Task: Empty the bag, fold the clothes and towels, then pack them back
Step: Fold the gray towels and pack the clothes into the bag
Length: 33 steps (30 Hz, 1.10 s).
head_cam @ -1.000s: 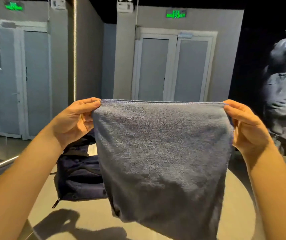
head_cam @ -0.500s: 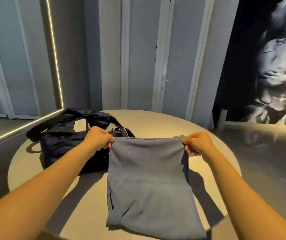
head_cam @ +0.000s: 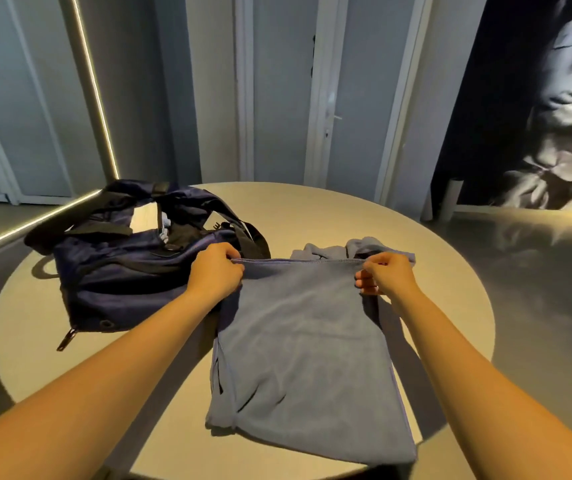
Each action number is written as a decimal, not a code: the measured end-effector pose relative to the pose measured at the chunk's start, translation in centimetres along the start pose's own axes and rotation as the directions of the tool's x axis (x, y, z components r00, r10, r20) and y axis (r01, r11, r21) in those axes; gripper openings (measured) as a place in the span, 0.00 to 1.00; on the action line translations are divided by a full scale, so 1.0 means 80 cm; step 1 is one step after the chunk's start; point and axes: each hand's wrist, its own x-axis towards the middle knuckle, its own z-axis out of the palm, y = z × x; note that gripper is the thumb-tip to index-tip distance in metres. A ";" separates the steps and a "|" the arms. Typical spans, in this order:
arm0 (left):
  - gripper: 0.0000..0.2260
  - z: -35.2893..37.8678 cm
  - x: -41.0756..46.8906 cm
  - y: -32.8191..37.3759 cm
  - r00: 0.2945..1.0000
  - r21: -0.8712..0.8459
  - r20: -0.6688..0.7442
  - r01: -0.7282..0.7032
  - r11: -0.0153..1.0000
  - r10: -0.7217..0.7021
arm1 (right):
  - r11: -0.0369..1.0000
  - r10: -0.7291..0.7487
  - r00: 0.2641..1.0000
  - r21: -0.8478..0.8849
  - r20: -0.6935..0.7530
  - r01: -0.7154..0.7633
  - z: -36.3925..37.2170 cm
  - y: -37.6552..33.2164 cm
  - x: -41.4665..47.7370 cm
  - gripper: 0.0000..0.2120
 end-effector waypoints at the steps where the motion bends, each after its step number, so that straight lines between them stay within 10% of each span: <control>1: 0.09 -0.001 -0.005 -0.002 1.000 0.052 0.013 -0.018 0.998 0.017 | 1.000 -0.012 1.000 -0.011 0.023 0.012 0.002 0.001 -0.005 0.04; 9: 0.05 -0.031 -0.110 -0.041 0.977 0.173 0.109 -0.198 0.965 0.181 | 0.840 -0.271 0.943 -0.431 0.192 0.330 0.008 0.036 -0.139 0.14; 17: 0.19 -0.046 -0.238 -0.050 0.988 -0.108 0.113 -0.096 0.990 0.108 | 0.521 -0.311 0.897 -0.733 0.315 0.438 0.048 0.100 -0.188 0.28; 33: 0.12 -0.016 -0.292 -0.083 0.920 0.287 -0.198 -0.275 0.917 0.338 | 0.505 -0.337 0.888 -0.737 0.311 0.450 0.044 0.099 -0.191 0.26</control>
